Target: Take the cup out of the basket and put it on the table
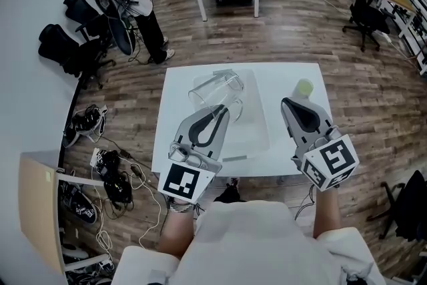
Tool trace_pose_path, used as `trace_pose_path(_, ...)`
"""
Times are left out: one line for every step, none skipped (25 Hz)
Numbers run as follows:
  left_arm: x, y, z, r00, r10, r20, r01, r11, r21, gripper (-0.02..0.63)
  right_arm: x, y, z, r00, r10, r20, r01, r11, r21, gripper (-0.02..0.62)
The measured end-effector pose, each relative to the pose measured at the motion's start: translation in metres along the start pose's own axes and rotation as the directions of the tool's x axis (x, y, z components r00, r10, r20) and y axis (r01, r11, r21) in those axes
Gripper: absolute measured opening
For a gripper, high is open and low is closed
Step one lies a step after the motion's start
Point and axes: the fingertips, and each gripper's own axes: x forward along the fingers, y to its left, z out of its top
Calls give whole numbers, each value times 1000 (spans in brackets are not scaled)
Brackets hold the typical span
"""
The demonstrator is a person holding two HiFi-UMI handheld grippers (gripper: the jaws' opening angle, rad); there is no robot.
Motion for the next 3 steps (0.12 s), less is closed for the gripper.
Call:
trace_pose_path(0,0,0,1000,-1,-2,1,1000,0,29,0,-1,-1,1000,-1,-1,1,1000,1,15)
trace_pose_path(1,0,-1,1000,-3,-3,3,1000,0,29,0,-2,-1,1000,-1,-3,1,1000,1,15)
trace_pose_path(2,0,-1,1000,-4,-4,4,1000,0,29,1,-2,-2,1000,-2,-4,2,1000,2,15)
